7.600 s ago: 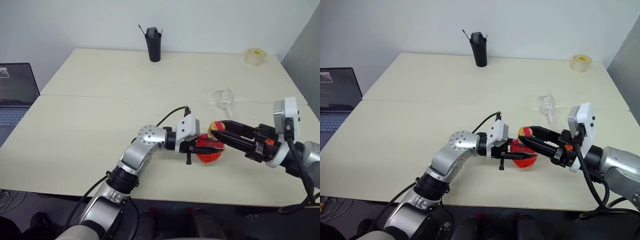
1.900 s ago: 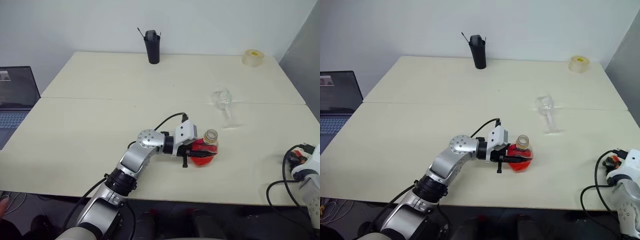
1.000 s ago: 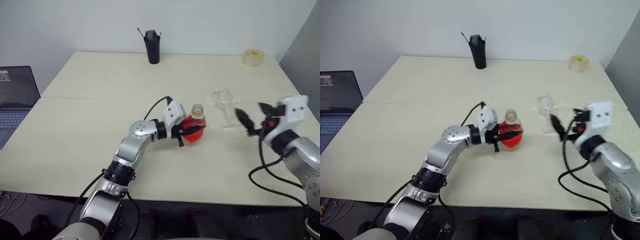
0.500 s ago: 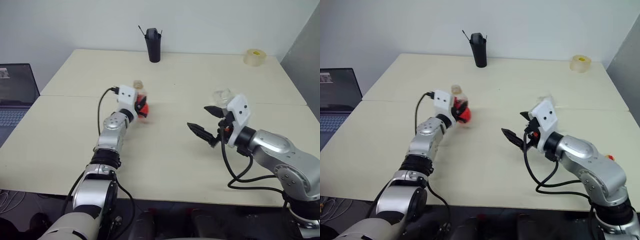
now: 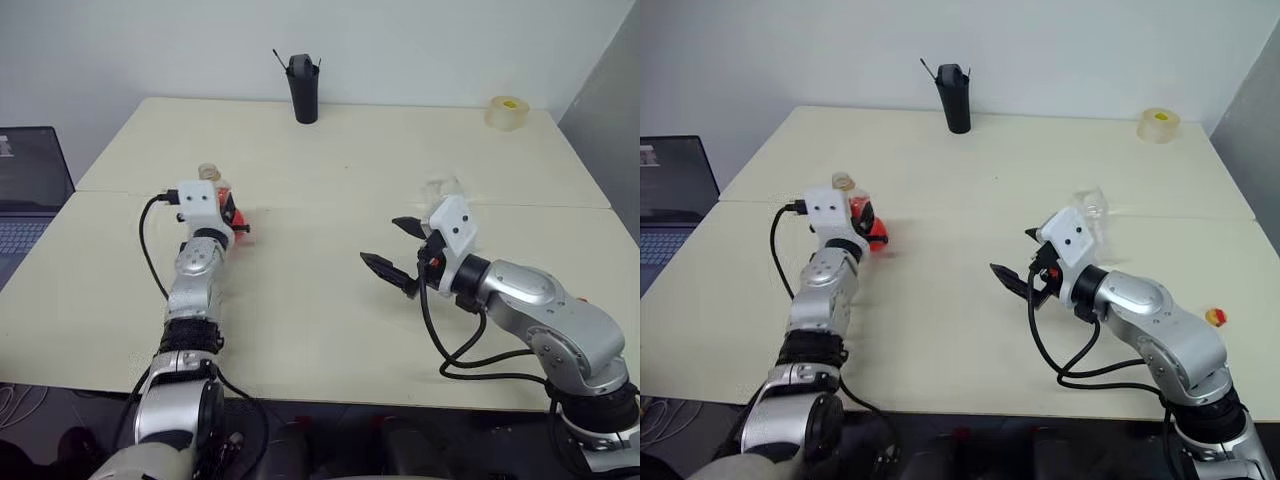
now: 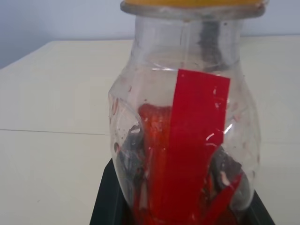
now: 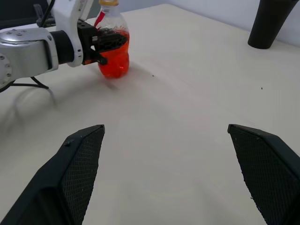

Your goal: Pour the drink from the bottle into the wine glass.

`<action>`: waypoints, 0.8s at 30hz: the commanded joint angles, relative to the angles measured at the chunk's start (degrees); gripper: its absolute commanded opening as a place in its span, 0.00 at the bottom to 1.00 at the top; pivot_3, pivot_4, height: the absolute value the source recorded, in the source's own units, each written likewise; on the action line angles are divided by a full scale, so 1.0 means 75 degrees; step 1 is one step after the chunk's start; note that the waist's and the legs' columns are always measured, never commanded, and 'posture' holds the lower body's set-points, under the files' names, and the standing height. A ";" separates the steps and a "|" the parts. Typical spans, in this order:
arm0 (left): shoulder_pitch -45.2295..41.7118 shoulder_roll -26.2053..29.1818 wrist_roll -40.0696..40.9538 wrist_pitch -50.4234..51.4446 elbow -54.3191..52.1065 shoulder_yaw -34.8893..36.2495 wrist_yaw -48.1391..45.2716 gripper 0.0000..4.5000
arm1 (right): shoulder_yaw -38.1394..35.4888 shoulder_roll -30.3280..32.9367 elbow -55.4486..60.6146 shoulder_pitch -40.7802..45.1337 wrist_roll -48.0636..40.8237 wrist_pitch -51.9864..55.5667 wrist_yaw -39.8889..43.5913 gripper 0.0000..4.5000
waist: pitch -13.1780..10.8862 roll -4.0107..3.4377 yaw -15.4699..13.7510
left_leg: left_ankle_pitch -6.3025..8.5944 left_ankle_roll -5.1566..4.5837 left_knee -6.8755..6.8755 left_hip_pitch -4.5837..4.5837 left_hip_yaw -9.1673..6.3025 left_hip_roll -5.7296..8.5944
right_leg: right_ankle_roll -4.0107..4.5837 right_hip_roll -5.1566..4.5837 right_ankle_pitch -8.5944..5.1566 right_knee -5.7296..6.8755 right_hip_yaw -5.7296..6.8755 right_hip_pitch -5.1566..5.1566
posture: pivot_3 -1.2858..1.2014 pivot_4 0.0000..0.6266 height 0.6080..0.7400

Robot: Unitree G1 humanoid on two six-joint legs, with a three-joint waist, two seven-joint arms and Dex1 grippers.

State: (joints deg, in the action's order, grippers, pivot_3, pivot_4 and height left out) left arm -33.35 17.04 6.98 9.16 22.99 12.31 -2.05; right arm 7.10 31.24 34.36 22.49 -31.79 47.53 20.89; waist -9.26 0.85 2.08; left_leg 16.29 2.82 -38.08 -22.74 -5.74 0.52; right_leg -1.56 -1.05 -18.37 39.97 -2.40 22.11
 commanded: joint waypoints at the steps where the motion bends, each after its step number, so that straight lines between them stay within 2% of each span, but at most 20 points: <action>1: 0.0433 -0.0105 0.0381 0.1019 -0.1603 0.0238 0.0162 0.19 | 0.0077 -0.0081 0.0037 -0.0016 0.0148 -0.0129 0.0155 1.00 | 0.0001 0.0002 -0.0013 | 0.0000 0.0000 -0.0001 0.0000 -0.0001 0.0001 | 0.0000 -0.0001 0.0000 0.0002 0.0000 0.0000 | 0.52 0.24 1.00; 5: 0.0709 -0.0127 0.0358 0.1408 -0.2156 0.0185 0.0108 0.19 | 0.0196 -0.0212 -0.0113 0.0075 0.0290 -0.0186 0.0313 1.00 | 0.0002 0.0003 -0.0030 | 0.0000 0.0000 -0.0004 0.0000 -0.0001 0.0002 | 0.0000 0.0000 0.0000 0.0003 0.0003 -0.0001 | 0.52 0.24 1.00; 14: 0.0612 -0.0252 0.0228 0.1313 -0.2024 -0.0062 -0.0080 0.19 | 0.0234 -0.0348 -0.0278 0.0184 0.0538 -0.0192 0.0543 1.00 | 0.0003 0.0004 -0.0040 | 0.0000 0.0000 -0.0004 -0.0002 0.0000 0.0003 | 0.0000 -0.0001 0.0000 0.0001 0.0005 -0.0002 | 0.52 0.24 1.00; 16: 0.0621 -0.0276 0.0242 0.1323 -0.2057 -0.0068 -0.0075 0.35 | 0.0217 -0.0364 -0.0269 0.0162 0.0568 -0.0176 0.0551 1.00 | 0.0003 0.0004 -0.0041 | 0.0000 0.0000 -0.0004 -0.0002 0.0001 0.0003 | 0.0000 -0.0001 0.0000 0.0001 0.0005 -0.0002 | 0.52 0.24 1.00; 24: 0.0684 -0.0197 0.0205 0.1409 -0.2160 -0.0009 -0.0022 0.88 | 0.0235 -0.0432 -0.0268 0.0098 0.0617 -0.0155 0.0588 1.00 | 0.0003 0.0004 -0.0029 | 0.0000 0.0000 -0.0004 -0.0001 0.0001 0.0003 | 0.0000 -0.0001 0.0000 0.0002 0.0004 -0.0002 | 0.52 0.24 1.00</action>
State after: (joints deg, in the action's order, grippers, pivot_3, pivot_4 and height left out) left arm -27.85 14.88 8.82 19.82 9.40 11.75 -2.23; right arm 9.30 28.28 31.11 23.08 -27.63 46.98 24.89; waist -9.24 0.88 1.86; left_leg 16.29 2.82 -38.11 -22.74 -5.73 0.53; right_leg -1.56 -1.05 -18.37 39.99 -2.37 22.10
